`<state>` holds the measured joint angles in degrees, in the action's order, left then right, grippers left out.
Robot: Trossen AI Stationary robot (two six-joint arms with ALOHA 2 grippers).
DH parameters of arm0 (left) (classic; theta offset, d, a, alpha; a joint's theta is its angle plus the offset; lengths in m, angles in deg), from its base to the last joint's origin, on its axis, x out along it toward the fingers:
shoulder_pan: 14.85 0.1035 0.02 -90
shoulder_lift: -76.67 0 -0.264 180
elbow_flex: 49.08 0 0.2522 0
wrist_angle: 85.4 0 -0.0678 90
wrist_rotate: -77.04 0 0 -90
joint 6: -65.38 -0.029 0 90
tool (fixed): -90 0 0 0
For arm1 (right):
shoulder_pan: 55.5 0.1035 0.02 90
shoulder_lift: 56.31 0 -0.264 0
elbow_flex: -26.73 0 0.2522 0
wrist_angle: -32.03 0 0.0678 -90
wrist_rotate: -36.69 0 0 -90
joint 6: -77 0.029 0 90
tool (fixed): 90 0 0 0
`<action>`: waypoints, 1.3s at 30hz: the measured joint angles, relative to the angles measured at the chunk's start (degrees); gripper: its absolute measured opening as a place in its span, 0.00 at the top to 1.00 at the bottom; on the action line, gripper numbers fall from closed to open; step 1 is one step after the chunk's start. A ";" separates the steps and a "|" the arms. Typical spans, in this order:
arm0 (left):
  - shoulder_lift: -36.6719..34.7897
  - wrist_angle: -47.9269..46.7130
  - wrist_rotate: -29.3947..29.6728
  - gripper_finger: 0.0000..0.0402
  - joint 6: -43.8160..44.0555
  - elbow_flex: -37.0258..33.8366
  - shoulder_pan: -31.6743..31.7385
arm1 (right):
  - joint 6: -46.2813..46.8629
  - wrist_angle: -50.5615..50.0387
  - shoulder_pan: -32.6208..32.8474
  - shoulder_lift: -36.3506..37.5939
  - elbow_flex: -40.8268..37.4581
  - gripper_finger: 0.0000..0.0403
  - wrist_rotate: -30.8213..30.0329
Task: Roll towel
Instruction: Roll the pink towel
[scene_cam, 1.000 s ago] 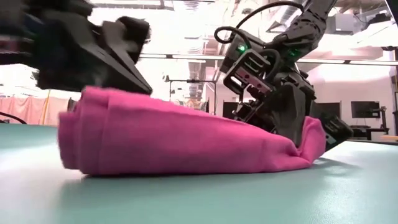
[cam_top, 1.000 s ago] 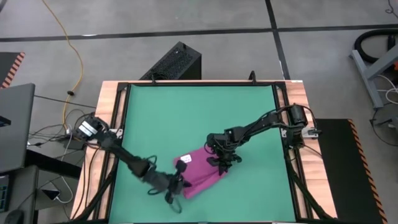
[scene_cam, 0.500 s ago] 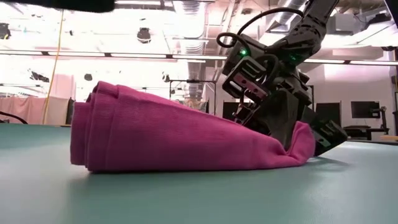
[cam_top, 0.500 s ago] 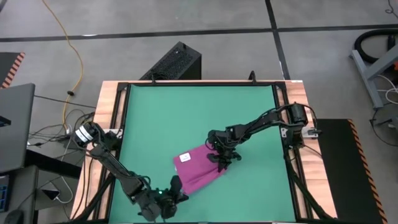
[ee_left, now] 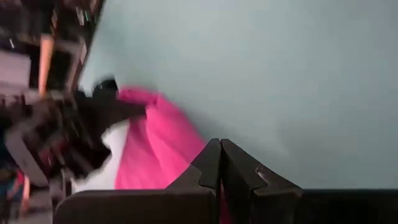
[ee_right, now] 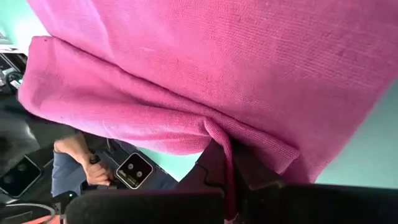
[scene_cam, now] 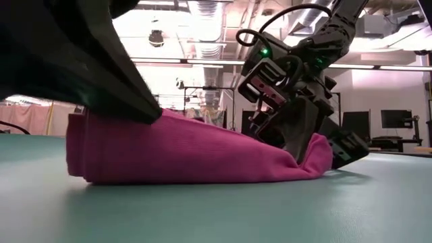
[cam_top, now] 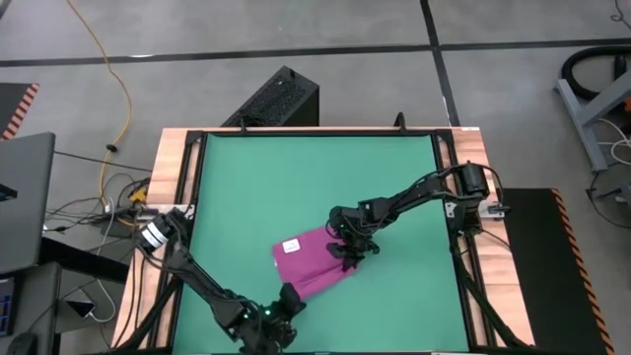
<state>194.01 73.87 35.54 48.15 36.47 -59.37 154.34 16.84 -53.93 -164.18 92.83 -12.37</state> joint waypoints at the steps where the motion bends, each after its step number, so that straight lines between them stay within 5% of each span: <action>1: 0.00 -1.52 0.26 1.00 2.07 0.00 0.41 | -0.20 0.02 0.00 0.00 0.00 0.97 -0.12; 14: -0.28 -11.01 1.82 1.00 13.13 -0.14 2.61 | -1.36 0.10 0.55 -0.07 0.00 0.97 -0.67; 23: -0.90 -4.29 -0.26 1.00 17.85 -7.20 4.14 | -1.22 0.47 0.71 -0.11 0.00 0.96 -1.82; 39: -0.68 -3.04 -3.89 1.00 20.97 -9.34 4.55 | -15.28 -3.66 2.81 7.67 0.02 0.82 -25.41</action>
<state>193.33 70.84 31.65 69.13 27.13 -54.81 139.06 13.18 -51.13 -156.51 92.85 -37.78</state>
